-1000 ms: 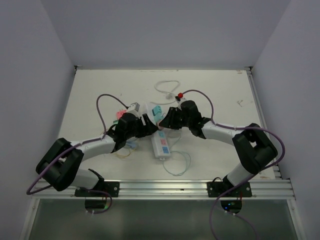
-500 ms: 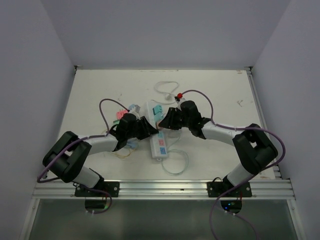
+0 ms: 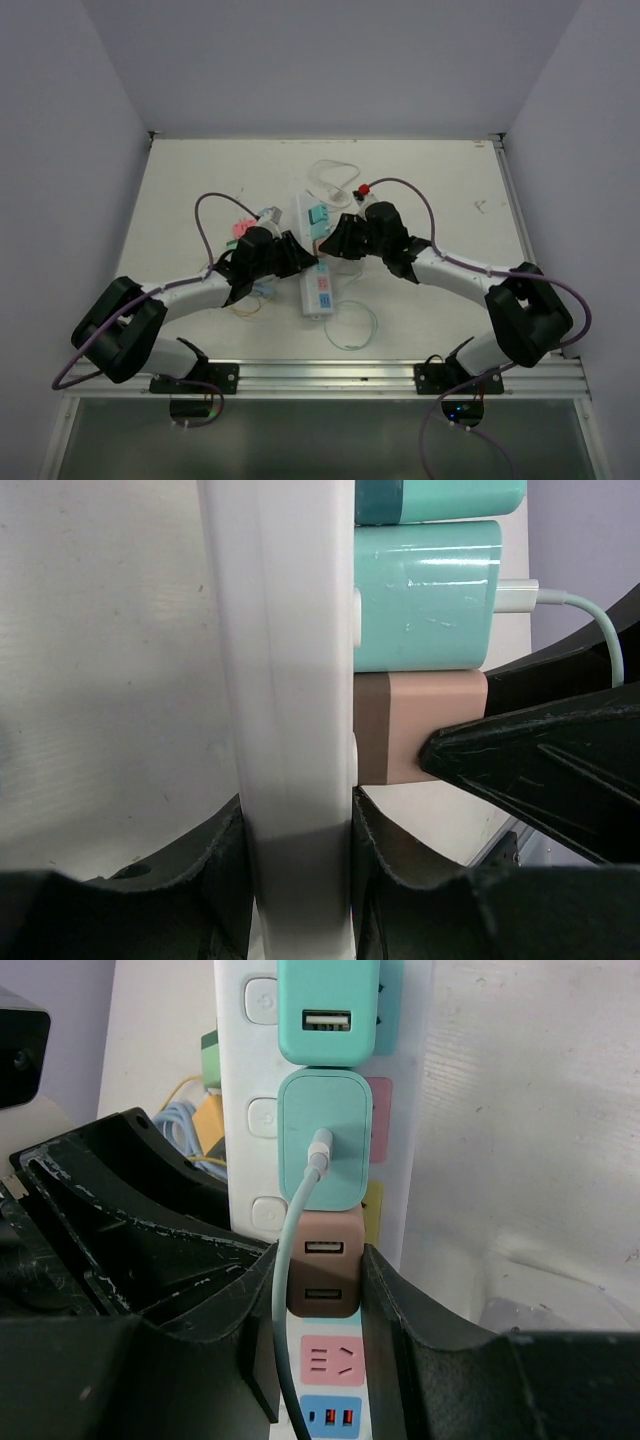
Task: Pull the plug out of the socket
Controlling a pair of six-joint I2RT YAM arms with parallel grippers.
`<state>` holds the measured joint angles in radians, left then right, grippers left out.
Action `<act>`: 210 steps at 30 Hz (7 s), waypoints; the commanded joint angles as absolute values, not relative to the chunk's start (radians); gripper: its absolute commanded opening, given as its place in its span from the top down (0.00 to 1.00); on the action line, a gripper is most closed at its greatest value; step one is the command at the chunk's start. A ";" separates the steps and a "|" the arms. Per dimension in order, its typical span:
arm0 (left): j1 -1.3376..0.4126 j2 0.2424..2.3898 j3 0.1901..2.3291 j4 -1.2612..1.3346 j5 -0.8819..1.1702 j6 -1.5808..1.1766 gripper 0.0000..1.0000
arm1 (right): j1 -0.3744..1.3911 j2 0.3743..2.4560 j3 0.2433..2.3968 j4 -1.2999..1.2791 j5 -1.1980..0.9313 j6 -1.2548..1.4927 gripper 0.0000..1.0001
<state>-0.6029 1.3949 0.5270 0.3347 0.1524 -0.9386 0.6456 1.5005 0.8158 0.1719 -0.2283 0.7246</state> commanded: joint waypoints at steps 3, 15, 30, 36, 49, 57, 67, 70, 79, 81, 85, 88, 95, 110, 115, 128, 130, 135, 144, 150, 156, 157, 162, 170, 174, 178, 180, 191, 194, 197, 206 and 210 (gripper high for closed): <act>-0.589 1.336 0.551 0.195 -0.058 -0.861 1.00 | 0.643 1.342 0.808 0.186 -0.178 0.698 1.00; -0.589 1.273 0.604 0.106 -0.166 -0.818 1.00 | 0.637 1.263 0.765 0.155 -0.170 0.683 1.00; -0.589 1.224 0.617 0.034 -0.276 -0.759 1.00 | 0.627 1.161 0.742 0.118 -0.117 0.695 1.00; -0.589 1.190 0.617 0.072 -0.265 -0.732 1.00 | 0.627 1.187 0.755 0.101 -0.159 0.680 1.00; -0.594 1.149 0.565 0.322 -0.086 -0.695 1.00 | 0.626 1.431 0.755 0.120 -0.290 0.698 0.84; -0.600 1.137 0.531 0.379 -0.043 -0.650 1.00 | 0.627 1.459 0.753 0.124 -0.290 0.696 0.39; -0.601 1.137 0.506 0.391 -0.017 -0.632 1.00 | 0.627 1.379 0.785 0.091 -0.276 0.680 0.16; -0.604 1.135 0.503 0.397 -0.009 -0.632 1.00 | 0.626 1.341 0.805 0.086 -0.238 0.681 0.13; -0.644 1.120 0.506 0.417 -0.005 -0.635 1.00 | 0.626 1.385 0.877 0.155 -0.190 0.739 0.11; -0.653 1.115 0.508 0.419 -0.005 -0.635 1.00 | 0.627 1.413 0.888 0.182 -0.187 0.759 0.12; -0.672 1.112 0.505 0.428 -0.005 -0.629 1.00 | 0.626 1.459 0.916 0.212 -0.183 0.790 0.17; -0.686 1.109 0.503 0.433 -0.008 -0.618 1.00 | 0.627 1.486 0.930 0.230 -0.193 0.796 0.25; -0.707 1.103 0.499 0.442 -0.028 -0.598 1.00 | 0.627 1.511 0.927 0.261 -0.218 0.808 0.69; -0.709 1.130 0.544 0.379 -0.025 -0.578 0.13 | 0.629 1.421 0.907 0.249 -0.265 0.796 1.00; -0.709 1.189 0.574 0.357 -0.005 -0.575 0.11 | 0.630 1.402 0.908 0.247 -0.273 0.796 1.00; -0.709 1.267 0.632 0.345 0.023 -0.580 0.60 | 0.655 1.391 0.919 0.241 -0.282 0.784 1.00; -0.709 1.269 0.627 0.342 0.012 -0.578 0.72 | 0.655 1.385 0.919 0.238 -0.282 0.781 1.00; -0.709 1.250 0.611 0.319 -0.034 -0.578 1.00 | 0.655 1.367 0.922 0.213 -0.275 0.772 1.00; -0.709 1.206 0.601 0.250 -0.181 -0.612 1.00 | 0.655 1.295 0.897 0.154 -0.238 0.744 1.00; -0.707 1.186 0.606 0.193 -0.264 -0.615 1.00 | 0.653 1.241 0.876 0.088 -0.206 0.709 1.00; -0.707 1.181 0.624 0.134 -0.342 -0.615 1.00 | 0.647 1.187 0.871 0.025 -0.173 0.675 1.00; -0.707 1.181 0.627 0.127 -0.357 -0.618 1.00 | 0.647 1.174 0.871 0.020 -0.169 0.669 1.00; -0.706 1.174 0.640 0.106 -0.382 -0.620 1.00 | 0.640 1.151 0.864 -0.023 -0.158 0.655 1.00; -0.706 1.155 0.650 0.089 -0.419 -0.606 1.00 | 0.617 1.106 0.836 -0.055 -0.146 0.647 1.00; -0.706 1.135 0.635 0.135 -0.385 -0.586 1.00 | 0.615 1.120 0.841 -0.060 -0.167 0.641 1.00; -0.706 1.106 0.623 0.181 -0.341 -0.562 1.00 | 0.614 1.181 0.831 -0.054 -0.204 0.646 1.00; -0.706 1.092 0.612 0.215 -0.318 -0.558 1.00 | 0.615 1.213 0.815 -0.023 -0.222 0.653 0.98; -0.709 1.092 0.548 0.400 -0.066 -0.545 1.00 | 0.617 1.477 0.785 0.104 -0.288 0.667 0.72; -0.707 1.092 0.546 0.402 -0.055 -0.541 1.00 | 0.615 1.480 0.782 0.094 -0.262 0.663 0.52; -0.707 1.092 0.546 0.403 -0.048 -0.537 1.00 | 0.615 1.453 0.787 0.063 -0.226 0.644 0.37; -0.707 1.101 0.543 0.400 -0.023 -0.535 1.00 | 0.615 1.306 0.841 -0.034 -0.161 0.588 0.14; -0.707 1.103 0.545 0.399 -0.015 -0.532 1.00 | 0.615 1.235 0.871 -0.046 -0.158 0.577 0.10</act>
<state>-0.7036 1.1145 0.5285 0.2691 -0.0357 -0.5552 0.6159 1.2964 0.8108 -0.0395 -0.1822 0.6098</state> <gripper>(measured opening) 0.392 0.891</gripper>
